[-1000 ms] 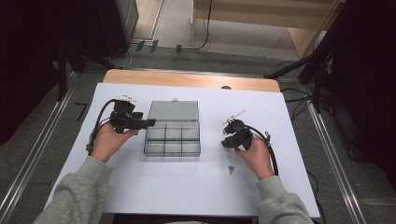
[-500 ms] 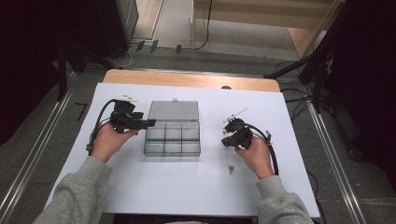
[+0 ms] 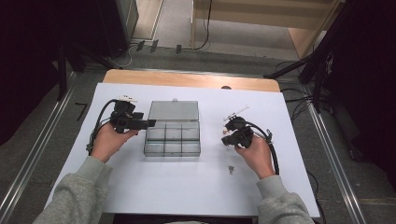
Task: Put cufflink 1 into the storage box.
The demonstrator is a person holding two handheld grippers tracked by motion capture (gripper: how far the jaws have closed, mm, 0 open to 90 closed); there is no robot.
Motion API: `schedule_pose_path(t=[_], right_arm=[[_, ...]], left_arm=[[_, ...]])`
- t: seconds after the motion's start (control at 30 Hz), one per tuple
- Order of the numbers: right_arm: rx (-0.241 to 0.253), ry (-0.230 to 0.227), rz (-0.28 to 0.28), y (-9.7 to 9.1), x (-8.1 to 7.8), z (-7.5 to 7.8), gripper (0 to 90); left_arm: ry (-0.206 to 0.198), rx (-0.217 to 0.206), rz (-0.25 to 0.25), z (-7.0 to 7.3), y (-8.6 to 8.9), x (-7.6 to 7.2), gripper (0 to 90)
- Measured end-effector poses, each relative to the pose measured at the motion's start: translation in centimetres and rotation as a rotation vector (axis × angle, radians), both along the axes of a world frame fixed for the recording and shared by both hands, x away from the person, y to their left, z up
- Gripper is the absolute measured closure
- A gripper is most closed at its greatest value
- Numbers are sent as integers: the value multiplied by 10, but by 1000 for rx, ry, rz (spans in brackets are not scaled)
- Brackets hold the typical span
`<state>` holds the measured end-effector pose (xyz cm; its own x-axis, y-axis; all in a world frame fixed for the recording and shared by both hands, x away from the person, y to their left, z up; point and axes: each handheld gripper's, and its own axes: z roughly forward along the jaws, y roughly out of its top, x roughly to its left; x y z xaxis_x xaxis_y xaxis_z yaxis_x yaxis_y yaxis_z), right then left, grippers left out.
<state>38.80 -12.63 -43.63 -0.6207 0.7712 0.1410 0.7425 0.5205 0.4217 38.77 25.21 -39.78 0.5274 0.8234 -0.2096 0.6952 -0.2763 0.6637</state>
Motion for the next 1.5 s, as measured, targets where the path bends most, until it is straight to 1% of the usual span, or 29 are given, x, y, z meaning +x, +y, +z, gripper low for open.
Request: schedule_pose_path(t=[0.13,0.17,0.3,0.47,0.67,0.77,0.83,1.0,1.1,1.17,1.33,1.5], right_arm=[[8,3,3,1,0,2,896],[15,-4,5,1,-1,3,896],[55,-7,12,2,-1,8,896],[81,-16,24,6,-3,11,896],[97,-23,32,10,-4,16,896],[106,-32,40,12,-5,18,896],[106,-37,45,13,-5,19,896],[125,-39,47,16,-6,23,896],[131,-47,58,18,-7,25,896],[133,-50,64,20,-8,26,896],[145,-53,71,24,-9,29,896],[167,-61,88,30,-11,33,896]], left_arm=[[-1,4,0,0,0,0,325],[0,4,1,0,0,-1,325],[-1,4,3,0,1,-1,324],[2,8,0,0,1,-2,324],[-1,9,0,0,2,-4,322],[7,2,-4,0,2,-5,320],[1,6,-7,0,1,-6,318],[0,10,-10,-1,0,-7,318],[3,10,-8,-1,1,-8,318],[0,1,-10,-1,1,-9,319],[-2,6,-8,-3,1,-12,319],[-2,3,-6,-3,2,-13,319]])
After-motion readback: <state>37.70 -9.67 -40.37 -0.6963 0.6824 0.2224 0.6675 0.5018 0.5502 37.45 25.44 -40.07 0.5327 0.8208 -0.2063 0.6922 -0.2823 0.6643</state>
